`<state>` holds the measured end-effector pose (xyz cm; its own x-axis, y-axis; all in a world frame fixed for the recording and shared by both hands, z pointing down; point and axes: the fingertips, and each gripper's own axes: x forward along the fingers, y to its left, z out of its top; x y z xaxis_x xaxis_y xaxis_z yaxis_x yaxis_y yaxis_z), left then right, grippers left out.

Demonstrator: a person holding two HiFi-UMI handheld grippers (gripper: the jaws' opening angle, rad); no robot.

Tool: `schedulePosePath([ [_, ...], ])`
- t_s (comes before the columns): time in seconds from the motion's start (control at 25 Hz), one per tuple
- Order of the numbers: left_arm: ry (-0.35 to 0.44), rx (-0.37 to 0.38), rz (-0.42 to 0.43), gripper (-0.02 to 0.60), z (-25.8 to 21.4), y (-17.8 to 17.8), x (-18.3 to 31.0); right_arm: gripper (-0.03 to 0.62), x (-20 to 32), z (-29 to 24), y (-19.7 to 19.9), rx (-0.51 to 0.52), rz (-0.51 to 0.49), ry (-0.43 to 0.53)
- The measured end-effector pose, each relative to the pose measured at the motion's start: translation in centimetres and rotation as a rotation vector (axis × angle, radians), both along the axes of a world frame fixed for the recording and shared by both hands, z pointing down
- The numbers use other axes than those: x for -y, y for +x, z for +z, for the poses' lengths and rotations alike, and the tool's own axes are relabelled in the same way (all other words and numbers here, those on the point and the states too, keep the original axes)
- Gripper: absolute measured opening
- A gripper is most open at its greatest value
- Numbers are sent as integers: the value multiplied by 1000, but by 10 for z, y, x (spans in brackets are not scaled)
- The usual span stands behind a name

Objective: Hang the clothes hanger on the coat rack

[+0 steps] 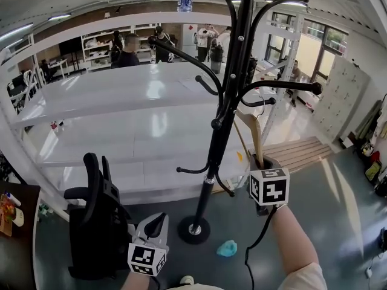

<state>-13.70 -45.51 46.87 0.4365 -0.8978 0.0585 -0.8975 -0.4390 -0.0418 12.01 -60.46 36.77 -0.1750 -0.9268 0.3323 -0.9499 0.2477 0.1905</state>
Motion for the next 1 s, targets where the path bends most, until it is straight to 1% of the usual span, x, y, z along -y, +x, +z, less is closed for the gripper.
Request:
schedulePosePath([
  [0.2, -22, 8, -4, 0, 8, -10, 6, 28, 23, 18, -7, -14, -4, -51],
  [0.36, -41, 5, -12, 0, 19, -17, 13, 28, 30, 32, -9, -10, 1, -85],
  [0.72, -53, 10, -22, 0, 24, -27, 15, 29, 34, 45, -15, 13, -1, -101],
  [0.8, -56, 10, -20, 0, 23, -26, 14, 29, 35, 44, -18, 44, -11, -103],
  [0.88, -58, 12, -14, 0, 23, -23, 13, 35, 36, 45, -21, 101, -26, -102],
  [0.96, -59, 12, -11, 0, 23, -20, 11, 64, 35, 43, -22, 154, -36, -94],
  [1.0, -59, 12, -11, 0, 23, -19, 9, 94, 34, 42, -22, 171, -41, -87],
])
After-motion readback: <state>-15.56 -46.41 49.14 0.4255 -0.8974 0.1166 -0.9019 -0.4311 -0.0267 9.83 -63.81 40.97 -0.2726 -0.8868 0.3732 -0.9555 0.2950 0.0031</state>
